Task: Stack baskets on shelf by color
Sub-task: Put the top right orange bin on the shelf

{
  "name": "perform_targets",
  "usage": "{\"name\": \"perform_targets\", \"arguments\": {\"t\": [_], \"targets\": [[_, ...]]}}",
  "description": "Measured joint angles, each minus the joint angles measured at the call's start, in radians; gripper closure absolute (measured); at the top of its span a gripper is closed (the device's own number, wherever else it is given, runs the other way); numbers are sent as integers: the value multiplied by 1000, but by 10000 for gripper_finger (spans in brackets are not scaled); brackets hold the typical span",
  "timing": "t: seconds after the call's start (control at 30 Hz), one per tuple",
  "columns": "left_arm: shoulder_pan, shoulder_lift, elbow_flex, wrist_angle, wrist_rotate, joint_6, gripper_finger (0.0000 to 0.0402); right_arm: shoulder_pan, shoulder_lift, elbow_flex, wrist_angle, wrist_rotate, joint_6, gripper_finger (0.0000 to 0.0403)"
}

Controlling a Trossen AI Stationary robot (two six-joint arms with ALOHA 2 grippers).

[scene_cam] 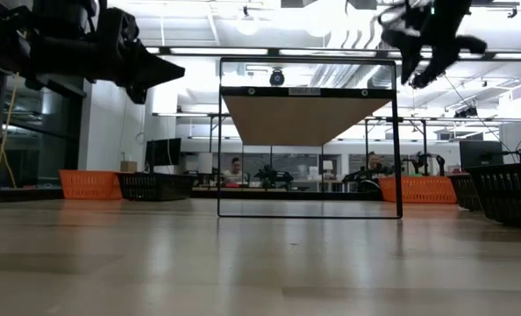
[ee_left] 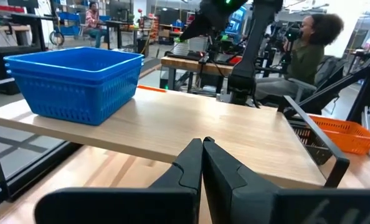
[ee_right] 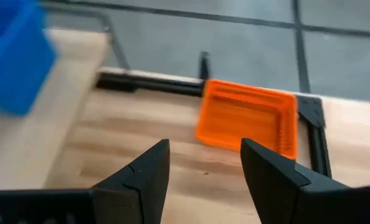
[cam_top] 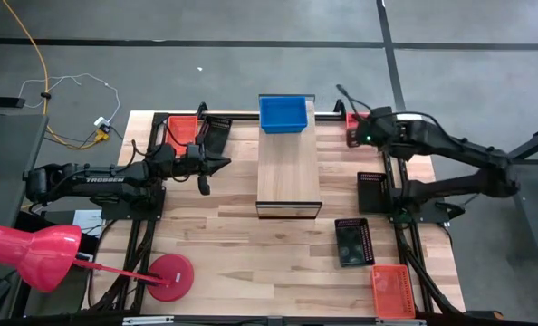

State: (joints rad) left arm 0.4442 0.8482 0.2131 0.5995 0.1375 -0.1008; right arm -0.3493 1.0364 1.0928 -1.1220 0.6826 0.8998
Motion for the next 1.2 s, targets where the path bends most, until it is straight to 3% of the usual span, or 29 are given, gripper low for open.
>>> {"name": "perform_targets", "arguments": {"t": [0.3, 0.5, 0.67, 0.9, 1.2], "targets": [[0, 0, 0, 2, -1, -27, 402, -252, 70, -224, 267, 48, 20, 220], [0, 0, 0, 3, -3, -5, 402, -387, 157, -323, 354, 51, 154, 220], [0, 0, 0, 3, -3, 7, 401, -459, 221, -404, 480, 104, 200, 220], [0, 0, 0, 44, -12, 8, 401, -560, 342, -424, 592, 49, 109, 220], [0, 0, 0, 55, -12, 8, 401, -548, 471, -401, 580, 177, 89, 246]]}}
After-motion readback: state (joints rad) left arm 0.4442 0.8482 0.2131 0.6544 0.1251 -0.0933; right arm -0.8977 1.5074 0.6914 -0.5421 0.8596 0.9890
